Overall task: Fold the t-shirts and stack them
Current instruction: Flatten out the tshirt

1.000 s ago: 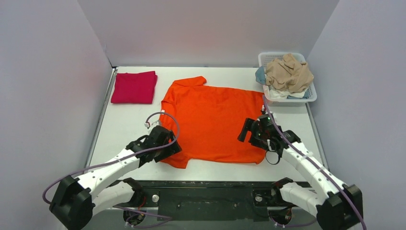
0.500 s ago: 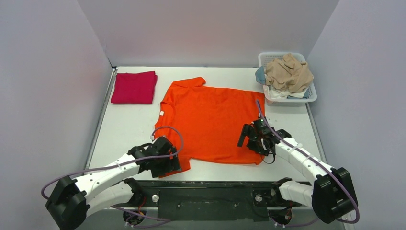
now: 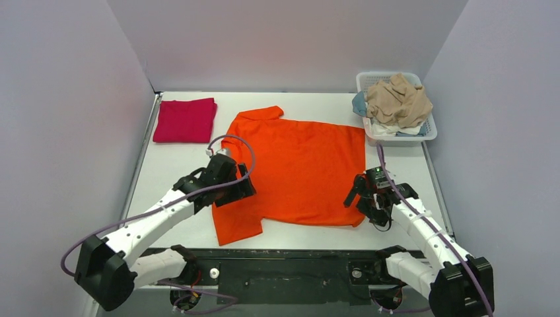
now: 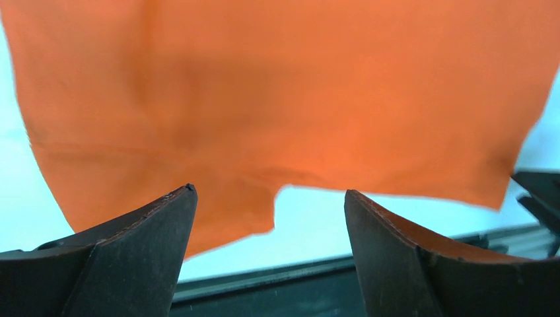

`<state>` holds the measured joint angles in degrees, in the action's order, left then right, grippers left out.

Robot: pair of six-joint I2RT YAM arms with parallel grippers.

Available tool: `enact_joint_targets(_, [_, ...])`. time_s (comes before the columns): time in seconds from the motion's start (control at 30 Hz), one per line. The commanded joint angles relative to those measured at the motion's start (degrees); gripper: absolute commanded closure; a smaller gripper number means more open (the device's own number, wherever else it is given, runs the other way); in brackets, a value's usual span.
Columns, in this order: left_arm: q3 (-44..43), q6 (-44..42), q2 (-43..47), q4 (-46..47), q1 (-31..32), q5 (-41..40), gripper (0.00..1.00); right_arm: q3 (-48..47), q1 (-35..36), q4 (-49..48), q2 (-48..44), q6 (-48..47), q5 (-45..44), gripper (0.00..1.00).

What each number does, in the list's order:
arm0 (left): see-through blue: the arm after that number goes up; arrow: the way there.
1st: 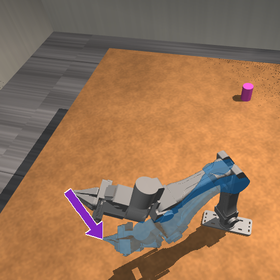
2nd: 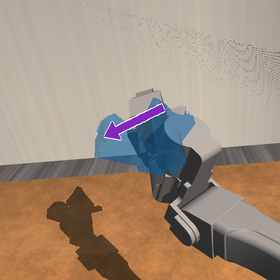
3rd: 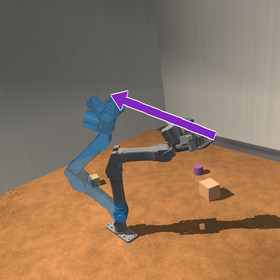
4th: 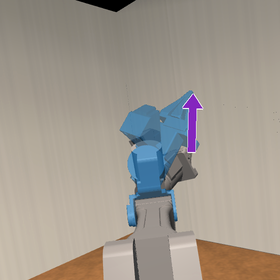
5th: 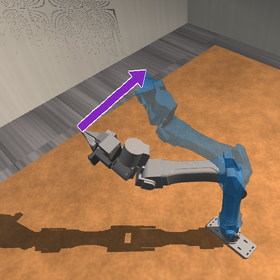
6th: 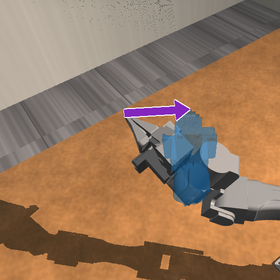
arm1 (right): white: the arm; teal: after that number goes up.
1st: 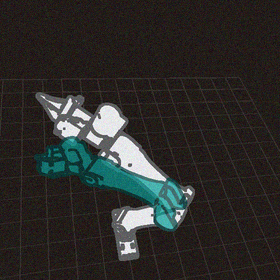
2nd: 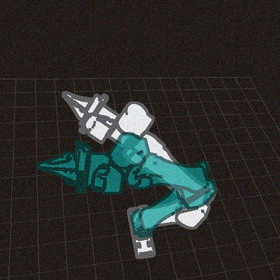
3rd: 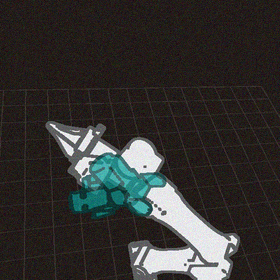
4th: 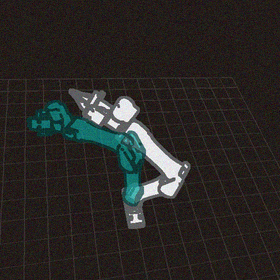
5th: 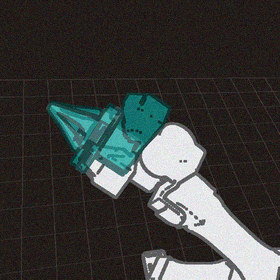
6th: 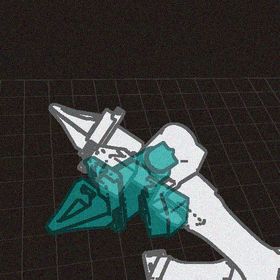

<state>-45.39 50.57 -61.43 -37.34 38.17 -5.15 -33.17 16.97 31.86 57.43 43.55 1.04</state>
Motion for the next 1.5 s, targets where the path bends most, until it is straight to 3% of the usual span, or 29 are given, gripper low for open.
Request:
enact_joint_targets(0.0, [-1.04,-5.51,-6.03,11.89,-7.24,0.93,0.07,0.88,-4.89,2.17,-0.86,2.52,-6.4,0.13])
enact_joint_targets(0.13, [1.08,-6.73,-12.46,15.92,-9.62,1.25,0.07,2.51,-6.25,0.9,2.16,3.13,-8.69,0.28])
enact_joint_targets(0.4, [6.33,-6.75,-19.24,20.75,-12.14,2.4,0.07,4.98,-5.91,-7.97,9.9,3.41,-4.54,0.65])
enact_joint_targets(0.5, [7.3,-6.71,-20.06,21.75,-12.56,2.17,0.07,2.34,-5.2,-5.9,13.46,1.98,-5.15,0.98])
enact_joint_targets(0.53, [7.44,-6.62,-20.23,21.77,-12.67,1.94,0.07,-0.44,-3.9,-2.05,13.88,1.5,-6.39,1.0])
enact_joint_targets(0.73, [7.99,-6.59,-19.68,20.04,-13.03,-0.53,0.07,-15.34,4.44,24.41,17.76,2.32,-26.95,0.99])
enact_joint_targets(0.77, [7.98,-6.55,-19.41,19.77,-13.04,-0.86,0.07,-16.13,5.85,26.6,18.78,4.26,-28.27,0.94])
enact_joint_targets(0.8, [7.96,-6.45,-19.29,19.26,-13.04,-1.02,0.07,-17.02,6.57,30.42,19.3,5.36,-30.9,0.78])
enact_joint_targets(0.9, [7.85,-6.23,-18.39,18.07,-13.07,-1.22,0.07,-17.31,8.58,36.49,19.65,10.61,-35.53,0.65])
enact_joint_targets(0.97, [7.44,-6.41,-17.53,16.65,-13.04,-1.11,0.07,-18.1,8.68,38.24,19.31,12.49,-39.1,0.5])
enact_joint_targets(1.0, [7.07,-6.51,-17.12,15.54,-13.04,-1.03,0.07,-18.52,8.68,38.44,18.93,12.14,-40.15,0.37])
enact_joint_targets(1.13, [5.87,-7.39,-13.28,12.35,-13.04,-0.11,0.07,-20.68,8.78,32.94,16.03,7.18,-36.87,0.24])
enact_joint_targets(1.3, [3.36,-8.13,-7.88,12.23,-13.04,1.01,0.07,-19.66,7.48,13.04,13.45,-1.21,-19.12,0.18])
enact_joint_targets(1.47, [-4.21,-10.0,-10.82,14.72,-13.42,-0.41,0.07,-23.47,3.81,-0.96,20.99,-3.28,-11.73,0.14])
